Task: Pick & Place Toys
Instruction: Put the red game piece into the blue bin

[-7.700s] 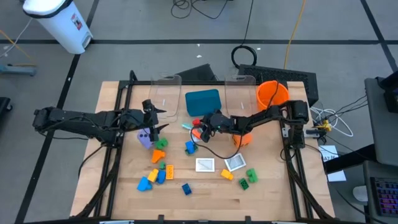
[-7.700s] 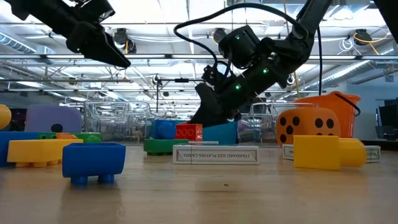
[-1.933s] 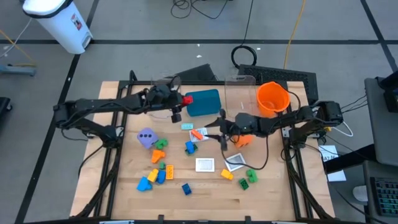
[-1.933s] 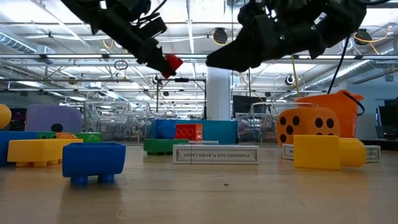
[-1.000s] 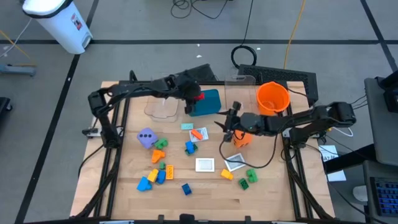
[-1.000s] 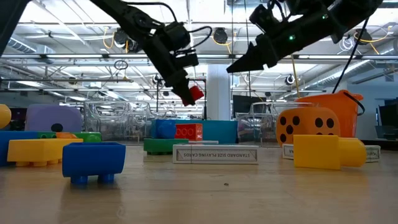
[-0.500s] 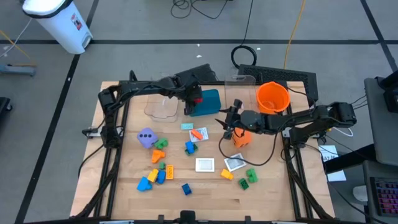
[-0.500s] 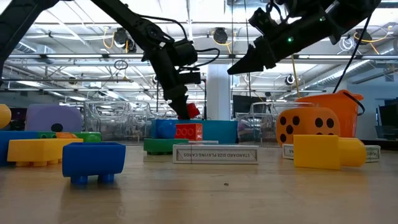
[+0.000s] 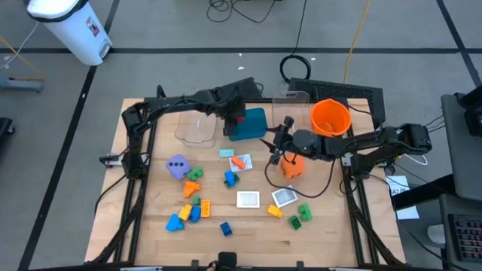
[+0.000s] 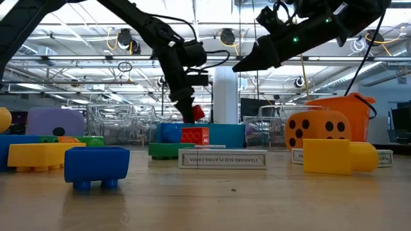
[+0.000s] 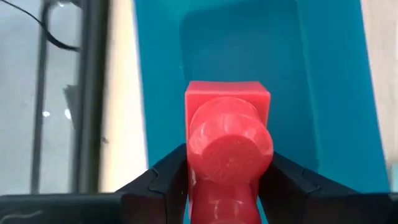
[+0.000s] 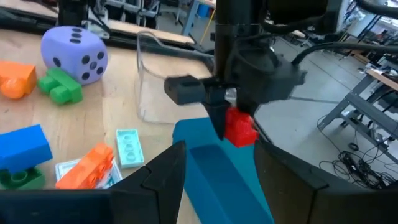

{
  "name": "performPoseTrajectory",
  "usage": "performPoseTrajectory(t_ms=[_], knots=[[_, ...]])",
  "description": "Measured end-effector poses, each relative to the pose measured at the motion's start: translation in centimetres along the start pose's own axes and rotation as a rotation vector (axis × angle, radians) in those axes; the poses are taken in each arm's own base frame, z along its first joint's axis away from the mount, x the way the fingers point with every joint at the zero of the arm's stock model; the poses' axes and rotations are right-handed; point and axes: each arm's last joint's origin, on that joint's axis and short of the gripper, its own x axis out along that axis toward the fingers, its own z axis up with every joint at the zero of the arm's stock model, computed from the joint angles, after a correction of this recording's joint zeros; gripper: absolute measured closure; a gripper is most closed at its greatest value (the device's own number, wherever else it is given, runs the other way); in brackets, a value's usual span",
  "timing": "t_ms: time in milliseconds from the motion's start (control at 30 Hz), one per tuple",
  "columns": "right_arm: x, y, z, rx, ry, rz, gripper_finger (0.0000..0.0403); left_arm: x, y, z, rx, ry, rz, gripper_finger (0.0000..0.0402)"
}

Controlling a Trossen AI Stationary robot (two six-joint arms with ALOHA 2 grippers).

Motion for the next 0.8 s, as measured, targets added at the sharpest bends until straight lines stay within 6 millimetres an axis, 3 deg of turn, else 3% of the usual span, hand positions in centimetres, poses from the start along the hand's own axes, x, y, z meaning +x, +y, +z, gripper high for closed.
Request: performPoseTrajectory(t_ms=[200,500,800], knots=[[0.0,-0.1,0.0,-0.02,-0.004,-0.003,0.0222,0.4,0.1,0.1,-0.007,0.028,-0.013,0.0267],[0.2,-0.6,0.0,-0.021,-0.002,-0.021,0.0222,1.9,-0.1,-0.1,-0.002,0.076,-0.018,0.0233],[0.3,-1.0,0.0,-0.007,-0.013,-0.037,0.0222,3.0,0.1,-0.5,-0.013,0.118,-0.017,0.0262]])
